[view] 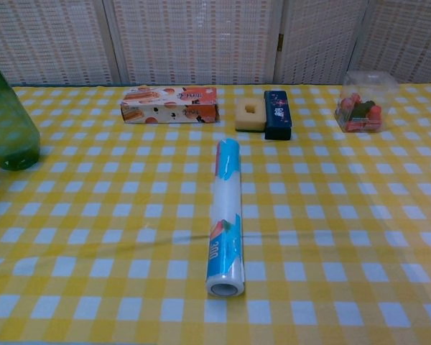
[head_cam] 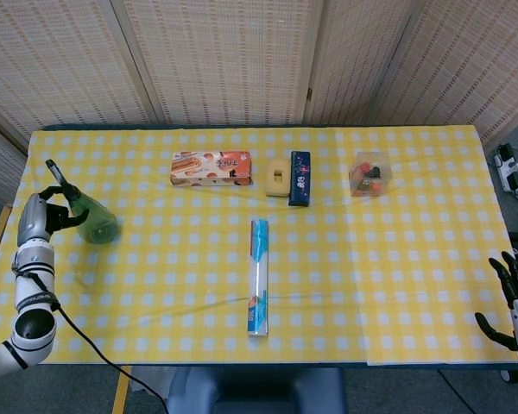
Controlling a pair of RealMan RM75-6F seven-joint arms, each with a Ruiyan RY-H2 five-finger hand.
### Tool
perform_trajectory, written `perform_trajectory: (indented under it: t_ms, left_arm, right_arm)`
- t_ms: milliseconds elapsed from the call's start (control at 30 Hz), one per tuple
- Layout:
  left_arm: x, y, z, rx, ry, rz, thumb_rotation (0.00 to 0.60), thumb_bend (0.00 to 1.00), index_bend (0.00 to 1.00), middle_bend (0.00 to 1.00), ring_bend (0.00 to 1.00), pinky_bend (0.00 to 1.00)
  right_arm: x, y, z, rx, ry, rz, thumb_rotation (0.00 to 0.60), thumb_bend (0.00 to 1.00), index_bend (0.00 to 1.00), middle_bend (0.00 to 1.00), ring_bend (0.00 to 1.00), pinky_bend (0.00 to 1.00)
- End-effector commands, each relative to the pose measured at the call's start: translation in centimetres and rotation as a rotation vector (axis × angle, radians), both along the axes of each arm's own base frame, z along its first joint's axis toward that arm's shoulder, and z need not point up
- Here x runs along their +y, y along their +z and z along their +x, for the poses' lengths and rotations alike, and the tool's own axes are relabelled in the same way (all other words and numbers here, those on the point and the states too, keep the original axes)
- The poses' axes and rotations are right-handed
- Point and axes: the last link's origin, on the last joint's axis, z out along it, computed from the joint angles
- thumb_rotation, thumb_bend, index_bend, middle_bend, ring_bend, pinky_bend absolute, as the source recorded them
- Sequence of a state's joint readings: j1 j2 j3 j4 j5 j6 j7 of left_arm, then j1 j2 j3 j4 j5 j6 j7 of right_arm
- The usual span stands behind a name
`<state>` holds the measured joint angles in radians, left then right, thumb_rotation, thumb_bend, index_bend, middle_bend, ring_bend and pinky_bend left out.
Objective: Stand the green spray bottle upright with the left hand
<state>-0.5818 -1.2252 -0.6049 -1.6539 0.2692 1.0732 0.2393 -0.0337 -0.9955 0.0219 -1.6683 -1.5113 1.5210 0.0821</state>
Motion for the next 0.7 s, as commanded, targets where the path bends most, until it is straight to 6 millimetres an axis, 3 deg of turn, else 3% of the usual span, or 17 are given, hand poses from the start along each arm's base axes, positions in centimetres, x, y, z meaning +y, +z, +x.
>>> perform_trajectory:
  t_ms: [33, 500, 700]
  left_arm:
    - [0.0, 0.2, -0.1, -0.003, -0.005, 0.003, 0.600, 0.25, 0.35, 1.00, 1.00, 1.00]
    - [-1.1, 0.7, -0.8, -0.002, -0.013, -0.005, 0.600, 0.19, 0.26, 1.00, 1.00, 1.00]
    - [-3.7, 1.3, -2.3, 0.140, -0.045, -0.015, 0.600, 0.18, 0.22, 1.00, 1.00, 1.00]
  right_arm:
    - [0.0, 0.0, 0.0, 0.001, -0.001, 0.001, 0.600, 0.33, 0.00, 0.00, 0.00, 0.00]
    - [0.0, 0.1, 0.0, 0.008, 0.003, -0.023, 0.600, 0.33, 0.00, 0.00, 0.00, 0.00]
    - [0.1, 0.0, 0.1, 0.008, 0.006, -0.011, 0.600, 0.33, 0.00, 0.00, 0.00, 0.00]
